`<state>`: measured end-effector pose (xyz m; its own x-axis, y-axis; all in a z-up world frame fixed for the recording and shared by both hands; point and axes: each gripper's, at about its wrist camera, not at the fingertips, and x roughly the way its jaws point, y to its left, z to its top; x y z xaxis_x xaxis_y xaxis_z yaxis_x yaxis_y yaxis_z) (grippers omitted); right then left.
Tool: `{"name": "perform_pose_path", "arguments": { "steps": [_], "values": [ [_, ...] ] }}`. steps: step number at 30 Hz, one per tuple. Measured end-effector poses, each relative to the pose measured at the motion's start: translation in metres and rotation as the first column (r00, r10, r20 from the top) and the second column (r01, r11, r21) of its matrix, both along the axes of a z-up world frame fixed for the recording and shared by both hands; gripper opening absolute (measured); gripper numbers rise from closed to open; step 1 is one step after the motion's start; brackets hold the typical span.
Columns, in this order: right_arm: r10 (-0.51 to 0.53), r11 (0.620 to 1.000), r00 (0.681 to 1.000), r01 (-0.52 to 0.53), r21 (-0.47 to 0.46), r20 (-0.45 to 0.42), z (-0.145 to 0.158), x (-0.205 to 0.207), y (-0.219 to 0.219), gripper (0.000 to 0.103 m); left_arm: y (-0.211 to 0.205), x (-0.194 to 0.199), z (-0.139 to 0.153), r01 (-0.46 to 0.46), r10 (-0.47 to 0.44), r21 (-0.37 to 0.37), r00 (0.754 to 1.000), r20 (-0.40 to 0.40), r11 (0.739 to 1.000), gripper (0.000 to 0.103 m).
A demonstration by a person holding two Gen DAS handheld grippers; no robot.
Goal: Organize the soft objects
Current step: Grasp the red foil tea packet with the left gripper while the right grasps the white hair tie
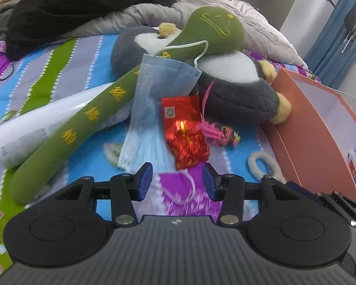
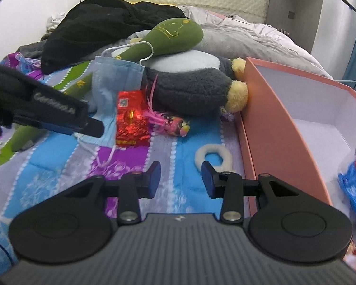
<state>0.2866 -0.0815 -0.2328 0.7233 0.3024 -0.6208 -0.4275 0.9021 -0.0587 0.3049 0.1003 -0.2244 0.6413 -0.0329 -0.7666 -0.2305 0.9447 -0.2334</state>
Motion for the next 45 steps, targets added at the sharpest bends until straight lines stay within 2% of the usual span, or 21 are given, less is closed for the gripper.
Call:
{"name": "perform_pose_path", "arguments": {
  "steps": [11, 18, 21, 22, 26, 28, 30, 31, 32, 33, 34, 36, 39, 43, 45],
  "values": [
    [-0.042, 0.997, 0.999, 0.040, -0.065, -0.028, -0.031, 0.040, 0.010, 0.038, -0.005, 0.055, -0.029, 0.004, -0.005, -0.024, 0.999, -0.044, 1.000, 0.062],
    [-0.041, 0.997, 0.999, 0.039, -0.060, -0.035, -0.049, 0.046, 0.010, 0.037, -0.016, 0.074, -0.039, 0.025, -0.024, 0.013, 0.997, -0.076, 1.000, 0.062],
    [-0.036, 0.998, 0.999, 0.034, -0.049, -0.041, -0.049, 0.046, 0.010, 0.028, -0.019, 0.079, -0.042, 0.019, -0.017, 0.024, 0.996, -0.084, 1.000, 0.062],
    [-0.035, 0.998, 0.998, 0.033, -0.048, -0.042, -0.049, 0.046, 0.011, 0.020, -0.020, 0.080, -0.042, 0.021, -0.019, 0.031, 0.996, -0.082, 0.999, 0.062],
    [-0.029, 0.999, 0.998, 0.027, -0.034, -0.049, -0.046, 0.044, 0.009, 0.012, -0.026, 0.081, -0.041, 0.023, -0.018, 0.064, 0.996, -0.087, 0.998, 0.061],
    [-0.023, 0.999, 0.998, 0.022, -0.023, -0.050, -0.042, 0.042, 0.007, 0.012, -0.027, 0.079, -0.038, 0.018, -0.012, 0.067, 0.996, -0.084, 0.998, 0.059],
    [-0.017, 1.000, 0.999, 0.016, -0.013, -0.050, -0.038, 0.039, 0.006, 0.012, -0.027, 0.075, -0.036, 0.012, -0.007, 0.064, 0.996, -0.084, 0.998, 0.044],
    [-0.012, 1.000, 0.999, 0.012, -0.009, -0.049, -0.036, 0.036, 0.006, 0.012, -0.026, 0.073, -0.034, 0.011, -0.006, 0.056, 0.997, -0.083, 0.998, 0.043],
    [-0.009, 1.000, 0.999, 0.009, -0.005, -0.048, -0.033, 0.033, 0.006, 0.011, -0.025, 0.070, -0.032, 0.013, -0.009, 0.047, 0.997, -0.083, 0.999, 0.039],
    [-0.005, 1.000, 0.999, 0.005, 0.001, -0.046, -0.031, 0.031, 0.007, 0.011, -0.024, 0.068, -0.030, 0.013, -0.009, 0.046, 0.996, -0.084, 0.999, 0.026],
    [0.000, 1.000, 0.999, 0.000, 0.002, -0.041, -0.028, 0.028, 0.008, 0.011, -0.023, 0.065, -0.028, 0.014, -0.010, 0.039, 0.996, -0.083, 0.999, 0.025],
    [0.011, 1.000, 0.999, -0.011, 0.002, -0.032, -0.022, 0.021, 0.008, 0.011, -0.021, 0.059, -0.024, 0.014, -0.012, 0.020, 0.996, -0.083, 1.000, 0.011],
    [0.017, 1.000, 0.999, -0.016, 0.017, -0.037, -0.015, 0.012, 0.005, 0.011, -0.018, 0.049, -0.020, 0.014, -0.014, -0.011, 0.997, -0.076, 1.000, 0.005],
    [0.014, 1.000, 1.000, -0.014, -0.004, -0.025, -0.013, 0.000, 0.002, 0.011, -0.017, 0.039, -0.019, 0.005, -0.007, -0.038, 0.997, -0.070, 0.999, 0.006],
    [0.031, 0.999, 0.999, -0.032, -0.013, -0.035, -0.014, -0.003, 0.002, 0.011, -0.018, 0.037, -0.019, 0.004, -0.006, -0.028, 0.997, -0.075, 1.000, 0.008]
  ]
}}
